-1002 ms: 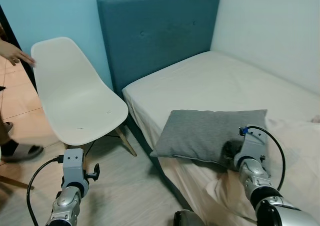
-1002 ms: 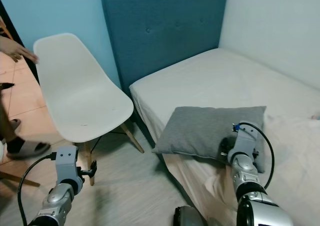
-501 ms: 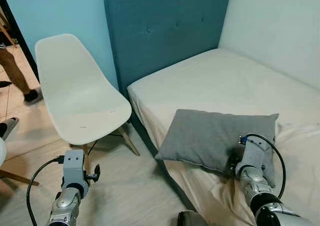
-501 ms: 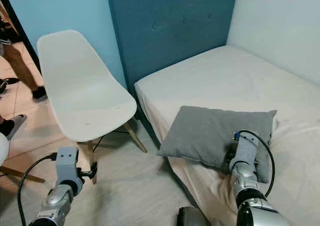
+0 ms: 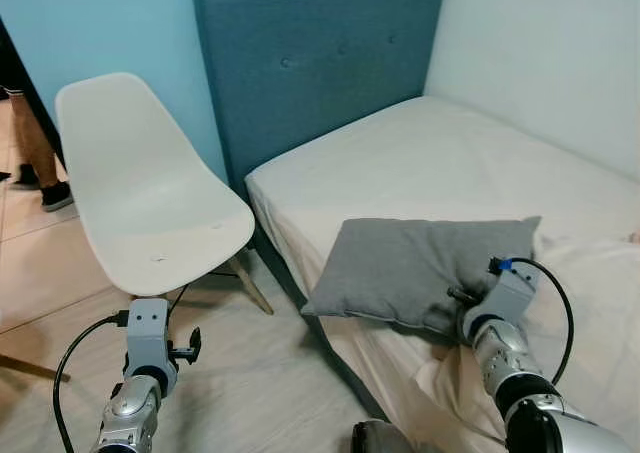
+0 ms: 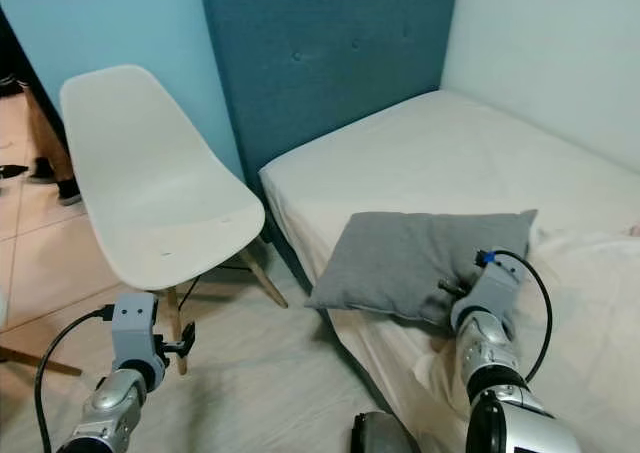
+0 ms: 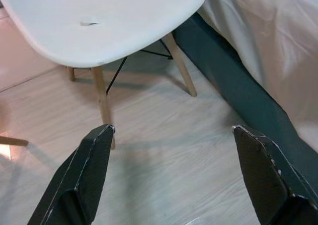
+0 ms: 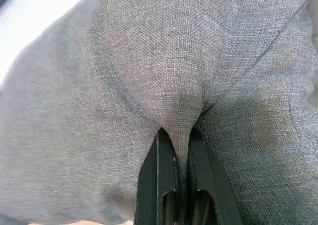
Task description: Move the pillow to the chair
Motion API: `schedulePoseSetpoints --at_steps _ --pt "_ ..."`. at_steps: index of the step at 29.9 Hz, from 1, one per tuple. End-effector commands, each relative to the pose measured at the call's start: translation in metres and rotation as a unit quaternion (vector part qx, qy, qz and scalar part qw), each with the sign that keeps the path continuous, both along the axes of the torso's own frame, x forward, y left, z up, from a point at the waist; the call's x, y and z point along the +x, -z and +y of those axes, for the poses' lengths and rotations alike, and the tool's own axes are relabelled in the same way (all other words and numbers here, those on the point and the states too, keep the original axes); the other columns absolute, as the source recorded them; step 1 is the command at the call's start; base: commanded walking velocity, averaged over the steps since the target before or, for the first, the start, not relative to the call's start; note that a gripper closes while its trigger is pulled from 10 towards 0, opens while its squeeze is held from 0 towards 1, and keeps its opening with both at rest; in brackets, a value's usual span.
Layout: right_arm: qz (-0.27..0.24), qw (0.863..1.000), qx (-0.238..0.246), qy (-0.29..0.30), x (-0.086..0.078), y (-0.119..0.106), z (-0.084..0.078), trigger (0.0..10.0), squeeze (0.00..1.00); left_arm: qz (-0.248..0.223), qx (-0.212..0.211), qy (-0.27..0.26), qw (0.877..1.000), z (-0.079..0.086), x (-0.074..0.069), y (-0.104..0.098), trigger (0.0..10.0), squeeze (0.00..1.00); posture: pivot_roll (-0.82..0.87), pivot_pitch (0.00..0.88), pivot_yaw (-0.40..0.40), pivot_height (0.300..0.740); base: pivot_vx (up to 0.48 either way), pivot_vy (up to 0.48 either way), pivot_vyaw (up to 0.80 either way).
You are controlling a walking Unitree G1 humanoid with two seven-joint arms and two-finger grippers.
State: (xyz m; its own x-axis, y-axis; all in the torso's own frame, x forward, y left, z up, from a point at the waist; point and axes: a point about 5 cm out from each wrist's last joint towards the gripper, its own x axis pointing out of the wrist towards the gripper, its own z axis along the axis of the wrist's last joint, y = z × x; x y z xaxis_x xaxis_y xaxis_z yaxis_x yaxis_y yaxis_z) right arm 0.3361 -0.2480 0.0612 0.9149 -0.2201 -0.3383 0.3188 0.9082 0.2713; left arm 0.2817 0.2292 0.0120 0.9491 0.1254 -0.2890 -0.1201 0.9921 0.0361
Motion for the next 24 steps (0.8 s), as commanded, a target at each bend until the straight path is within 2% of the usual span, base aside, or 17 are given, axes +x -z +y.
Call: schedulePoseSetpoints --at_steps 1,2,5,13,14,15,16,17,18,19,20,21,24 --pt "-0.035 0.998 0.023 -0.041 0.011 -0.010 0.017 0.0 0.00 -0.009 -0.001 -0.001 1.000 0.001 0.004 -0.005 10.0 0.00 -0.17 0.031 0.017 0.621 0.000 0.000 0.00" --pt "-0.035 0.998 0.023 -0.041 0.011 -0.010 0.017 0.0 0.00 -0.009 -0.001 -0.001 1.000 0.001 0.004 -0.005 10.0 0.00 -0.17 0.031 0.017 0.621 0.000 0.000 0.00" --pt "-0.148 0.982 0.052 -0.102 0.036 -0.054 0.037 0.0 0.00 -0.035 -0.012 -0.032 0.999 0.009 0.018 -0.022 10.0 0.00 -0.16 0.016 0.015 0.636 0.000 0.000 0.00" --pt "-0.148 0.982 0.052 -0.102 0.036 -0.054 0.037 0.0 0.00 -0.035 -0.012 -0.032 0.999 0.009 0.018 -0.022 10.0 0.00 -0.16 0.016 0.015 0.636 0.000 0.000 0.00" --pt "-0.172 0.977 0.055 -0.118 0.040 -0.065 0.042 0.0 0.00 -0.042 -0.015 -0.038 0.998 0.011 0.022 -0.027 10.0 0.00 -0.16 0.016 0.015 0.641 0.000 0.000 0.00" --pt "-0.172 0.977 0.055 -0.118 0.040 -0.065 0.042 0.0 0.00 -0.042 -0.015 -0.038 0.998 0.011 0.022 -0.027 10.0 0.00 -0.16 0.016 0.015 0.641 0.000 0.000 0.00" --pt "-0.240 0.955 0.057 -0.165 0.054 -0.102 0.062 0.0 0.00 -0.072 -0.026 -0.057 0.995 0.015 0.032 -0.043 10.0 0.00 -0.16 0.000 -0.005 0.646 0.000 0.000 0.00" --pt "-0.240 0.955 0.057 -0.165 0.054 -0.102 0.062 0.0 0.00 -0.072 -0.026 -0.057 0.995 0.015 0.032 -0.043 10.0 0.00 -0.16 0.000 -0.005 0.646 0.000 0.000 0.00" --pt "-0.293 0.931 0.063 -0.207 0.061 -0.131 0.080 0.0 0.00 -0.095 -0.036 -0.070 0.992 0.017 0.039 -0.054 10.0 0.00 -0.15 0.000 -0.007 0.651 0.000 0.000 0.00" --pt "-0.293 0.931 0.063 -0.207 0.061 -0.131 0.080 0.0 0.00 -0.095 -0.036 -0.070 0.992 0.017 0.039 -0.054 10.0 0.00 -0.15 0.000 -0.007 0.651 0.000 0.000 0.00" --pt "-0.326 0.912 0.064 -0.239 0.063 -0.149 0.095 0.0 0.00 -0.109 -0.044 -0.080 0.990 0.018 0.043 -0.061 10.0 0.00 -0.15 0.000 -0.009 0.656 0.000 0.000 0.00" --pt "-0.343 0.899 0.067 -0.263 0.063 -0.158 0.106 0.0 0.00 -0.112 -0.051 -0.088 0.988 0.018 0.046 -0.064 10.0 0.00 -0.15 0.000 -0.013 0.661 0.000 0.000 0.00" --pt "-0.347 0.890 0.071 -0.288 0.062 -0.158 0.116 0.0 0.00 -0.089 -0.048 -0.094 0.990 0.017 0.046 -0.060 10.0 0.00 -0.15 0.000 -0.015 0.676 -0.320 0.000 0.00"
